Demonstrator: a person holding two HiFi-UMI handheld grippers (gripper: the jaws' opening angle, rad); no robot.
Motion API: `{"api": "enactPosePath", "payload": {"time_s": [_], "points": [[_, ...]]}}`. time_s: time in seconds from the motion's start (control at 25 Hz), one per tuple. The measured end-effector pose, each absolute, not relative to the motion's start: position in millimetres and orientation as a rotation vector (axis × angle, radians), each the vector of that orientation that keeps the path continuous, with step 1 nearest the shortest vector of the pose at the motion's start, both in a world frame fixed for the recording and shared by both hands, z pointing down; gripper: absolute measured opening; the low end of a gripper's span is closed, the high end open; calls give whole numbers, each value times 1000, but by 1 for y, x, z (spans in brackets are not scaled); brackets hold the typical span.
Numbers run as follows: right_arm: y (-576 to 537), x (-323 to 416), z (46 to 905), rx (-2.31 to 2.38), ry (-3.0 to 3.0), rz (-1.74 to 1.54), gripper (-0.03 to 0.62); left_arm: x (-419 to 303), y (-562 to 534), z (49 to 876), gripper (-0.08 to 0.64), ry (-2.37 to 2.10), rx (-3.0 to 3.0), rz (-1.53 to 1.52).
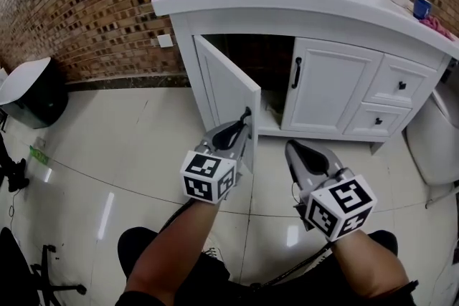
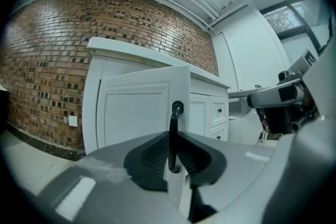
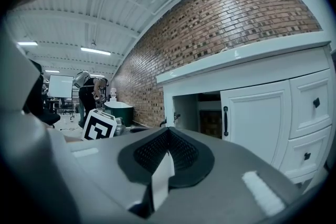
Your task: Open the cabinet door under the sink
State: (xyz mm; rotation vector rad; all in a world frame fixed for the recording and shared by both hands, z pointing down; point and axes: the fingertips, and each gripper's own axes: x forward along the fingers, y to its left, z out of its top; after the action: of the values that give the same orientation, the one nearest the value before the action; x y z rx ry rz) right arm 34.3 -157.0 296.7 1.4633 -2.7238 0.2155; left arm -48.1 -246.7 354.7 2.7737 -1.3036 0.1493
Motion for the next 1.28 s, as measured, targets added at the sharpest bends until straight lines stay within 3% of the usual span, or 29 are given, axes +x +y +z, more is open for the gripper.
{"api": "enactPosePath", "payload": {"time_s": [0.8, 1.28], "points": [[-148, -39, 284, 1367, -2768, 174, 8, -180, -222, 350, 32, -1537, 2651, 126], [-127, -27, 290, 1426, -2702, 157, 8, -228, -230, 350, 25, -1604, 2613, 125]]}}
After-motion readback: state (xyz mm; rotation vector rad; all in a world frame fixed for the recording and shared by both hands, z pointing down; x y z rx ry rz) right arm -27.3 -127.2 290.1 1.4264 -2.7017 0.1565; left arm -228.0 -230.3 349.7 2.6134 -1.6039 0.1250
